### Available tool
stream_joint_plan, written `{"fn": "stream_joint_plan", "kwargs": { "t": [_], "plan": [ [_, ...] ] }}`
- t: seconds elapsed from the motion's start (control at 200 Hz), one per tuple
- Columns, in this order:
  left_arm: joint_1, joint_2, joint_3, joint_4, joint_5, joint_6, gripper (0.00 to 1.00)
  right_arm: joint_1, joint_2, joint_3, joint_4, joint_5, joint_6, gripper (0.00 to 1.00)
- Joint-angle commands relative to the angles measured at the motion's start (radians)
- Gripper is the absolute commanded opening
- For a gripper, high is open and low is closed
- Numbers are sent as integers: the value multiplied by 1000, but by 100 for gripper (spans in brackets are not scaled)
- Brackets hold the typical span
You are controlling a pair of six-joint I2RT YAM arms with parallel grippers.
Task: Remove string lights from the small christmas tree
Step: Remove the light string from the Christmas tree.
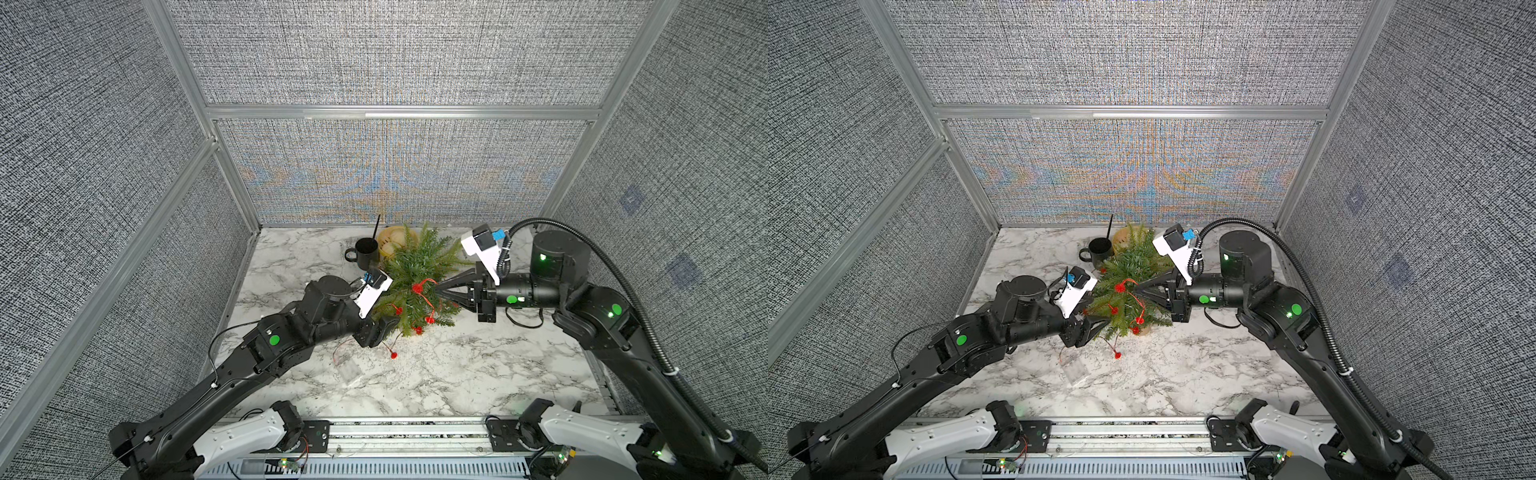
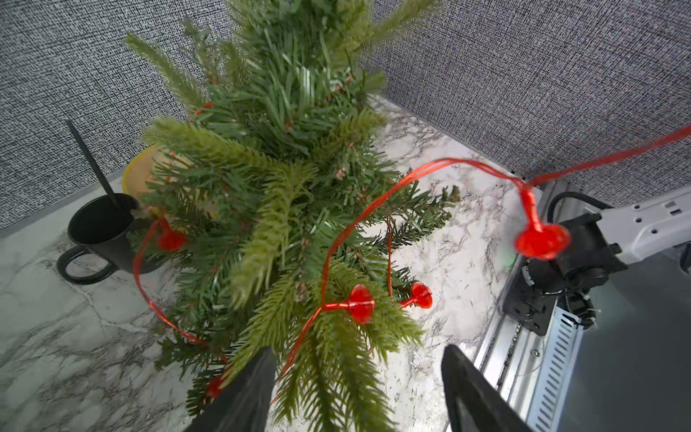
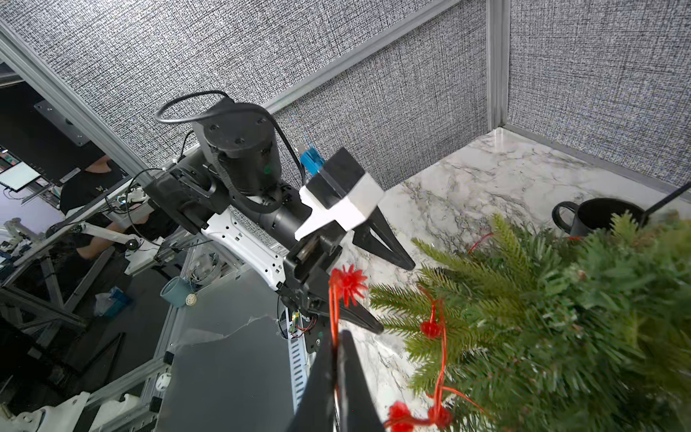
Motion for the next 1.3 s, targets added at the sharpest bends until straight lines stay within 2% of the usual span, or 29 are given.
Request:
{"fn": "stream_joint_plan", "kwargs": {
  "t": [0.0,0.17,0.405,0.56,0.705,0.925,1.296],
  "plan": [
    [1,-8,-2,32,-91,-4,69,19,32,55,-5,13,-17,0],
    [1,-71,-51,76,-171,-14,71,44,107,136,16,25,-17,0],
    [1,-82,-62,98,-140,-2,71,69,215,257,56,30,-7,0],
    [1,-89,-69,89,-293,-35,69,98,275,339,56,32,-18,0],
    [3,-139,-106,92,-353,-64,69,114,333,386,76,43,-25,0],
    [10,-166,-129,78,-370,-95,70,125,433,472,124,28,-16,0],
    [13,-118,-114,82,-326,-86,74,125,601,660,211,-13,57,0]
  ]
}}
